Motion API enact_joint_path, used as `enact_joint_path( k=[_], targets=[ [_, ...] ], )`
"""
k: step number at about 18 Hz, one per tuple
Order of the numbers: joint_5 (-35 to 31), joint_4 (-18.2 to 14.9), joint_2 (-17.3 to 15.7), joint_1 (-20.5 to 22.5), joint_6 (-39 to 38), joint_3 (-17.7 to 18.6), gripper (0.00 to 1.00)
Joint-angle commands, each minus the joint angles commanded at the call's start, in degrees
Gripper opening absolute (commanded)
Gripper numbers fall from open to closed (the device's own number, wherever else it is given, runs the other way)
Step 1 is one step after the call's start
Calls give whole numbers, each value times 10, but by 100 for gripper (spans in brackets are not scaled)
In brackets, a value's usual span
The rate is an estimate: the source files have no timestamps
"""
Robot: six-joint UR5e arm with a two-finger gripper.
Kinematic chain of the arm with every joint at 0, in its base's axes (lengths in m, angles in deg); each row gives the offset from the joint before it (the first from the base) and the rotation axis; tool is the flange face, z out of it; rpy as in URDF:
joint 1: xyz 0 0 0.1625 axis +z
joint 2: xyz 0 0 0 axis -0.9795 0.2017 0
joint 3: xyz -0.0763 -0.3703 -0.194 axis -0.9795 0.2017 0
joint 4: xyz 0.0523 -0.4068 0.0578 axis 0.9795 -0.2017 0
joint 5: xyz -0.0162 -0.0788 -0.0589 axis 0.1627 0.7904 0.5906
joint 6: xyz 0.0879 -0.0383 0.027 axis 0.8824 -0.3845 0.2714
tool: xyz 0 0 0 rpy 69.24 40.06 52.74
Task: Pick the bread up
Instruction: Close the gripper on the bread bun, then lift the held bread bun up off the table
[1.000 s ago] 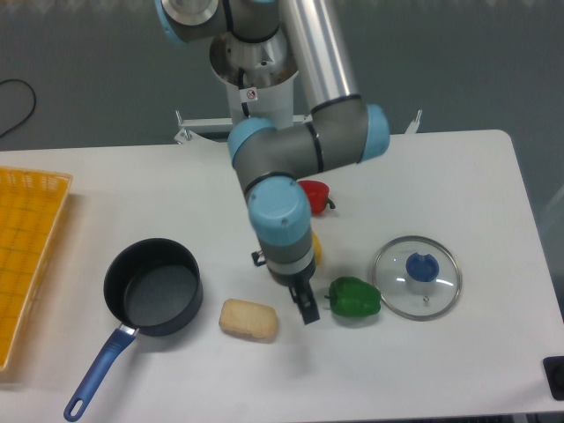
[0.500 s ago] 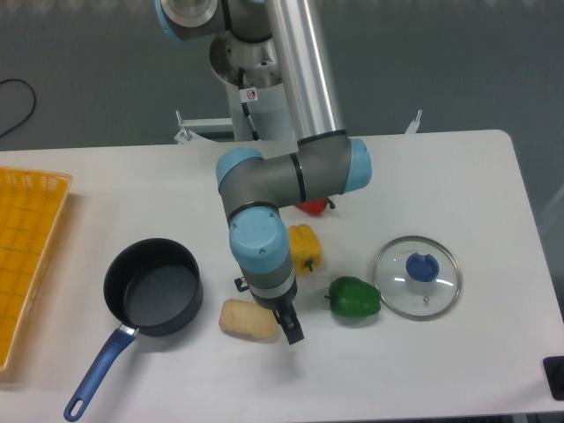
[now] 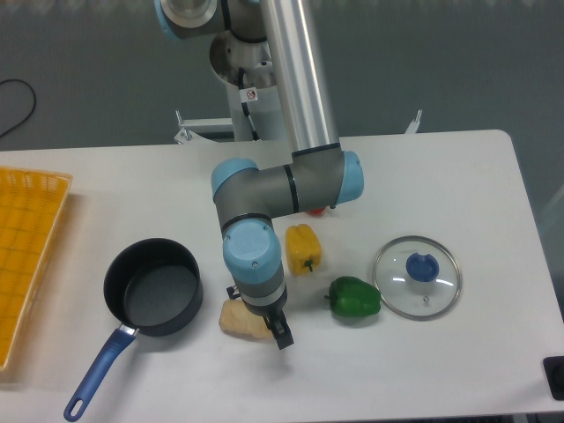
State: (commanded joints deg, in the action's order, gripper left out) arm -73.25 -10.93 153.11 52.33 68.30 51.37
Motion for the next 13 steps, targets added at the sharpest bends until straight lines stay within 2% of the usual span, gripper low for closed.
enact_joint_path(
  k=[2, 6, 8, 10, 13],
  targets=[
    [0, 0, 1, -2, -4, 0, 87],
    [-2, 0, 2, -3, -5, 0, 58],
    [-3, 0, 1, -2, -4, 0, 39],
    [-3, 0, 1, -2, -5, 0, 29],
    [-3, 0, -3, -2, -5, 1, 18]
  ],
)
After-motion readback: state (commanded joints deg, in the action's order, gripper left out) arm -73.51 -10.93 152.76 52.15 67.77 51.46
